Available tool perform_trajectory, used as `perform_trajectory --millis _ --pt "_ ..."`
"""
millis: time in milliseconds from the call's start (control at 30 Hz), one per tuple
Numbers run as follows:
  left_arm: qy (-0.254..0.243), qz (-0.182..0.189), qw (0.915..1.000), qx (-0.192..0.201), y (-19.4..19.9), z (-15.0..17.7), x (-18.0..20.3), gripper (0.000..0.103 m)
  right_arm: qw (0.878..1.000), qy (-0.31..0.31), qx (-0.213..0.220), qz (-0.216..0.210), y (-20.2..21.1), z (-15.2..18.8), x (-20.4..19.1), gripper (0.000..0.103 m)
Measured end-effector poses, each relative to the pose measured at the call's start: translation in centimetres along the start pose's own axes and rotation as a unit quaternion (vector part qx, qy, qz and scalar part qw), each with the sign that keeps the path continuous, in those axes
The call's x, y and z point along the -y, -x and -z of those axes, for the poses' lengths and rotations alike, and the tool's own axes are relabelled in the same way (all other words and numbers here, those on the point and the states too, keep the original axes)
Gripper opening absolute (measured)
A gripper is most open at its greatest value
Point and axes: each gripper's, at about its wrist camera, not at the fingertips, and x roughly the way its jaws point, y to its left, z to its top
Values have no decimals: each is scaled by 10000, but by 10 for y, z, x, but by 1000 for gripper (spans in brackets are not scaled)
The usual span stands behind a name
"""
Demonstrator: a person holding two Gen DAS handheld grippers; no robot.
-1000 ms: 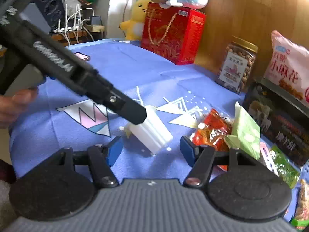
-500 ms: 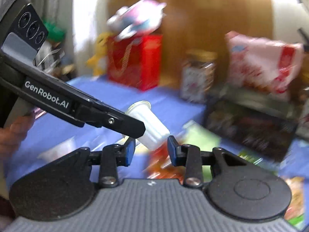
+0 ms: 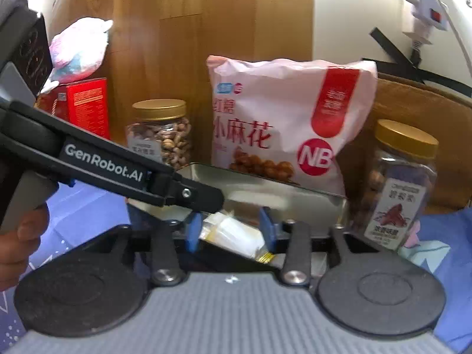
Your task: Organize snacks
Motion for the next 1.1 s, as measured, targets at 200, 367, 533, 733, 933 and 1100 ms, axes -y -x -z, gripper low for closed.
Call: perform_trajectory --millis 200,367,533,733,933,1100 --pt "106 39 9994 332 59 27 -18 42 9942 -753 21 -773 43 26 5 48" --pt "577 -48 9983 -35 78 68 -38 42 9816 -718 -603 -1663 49 54 -38 63" --pt "924 32 9953 -281 74 86 -49 42 9865 -192 -759 -1441 39 62 -75 74" --pt "1035 -75 9938 -406 66 99 -50 42 9928 -176 -688 -962 43 66 -78 74" --pt "941 -48 9948 -393 55 102 -35 32 9947 -191 -603 -811 53 74 -77 59" --pt "990 88 9945 -343 65 107 -27 20 9952 -227 -591 -743 66 82 -81 32"
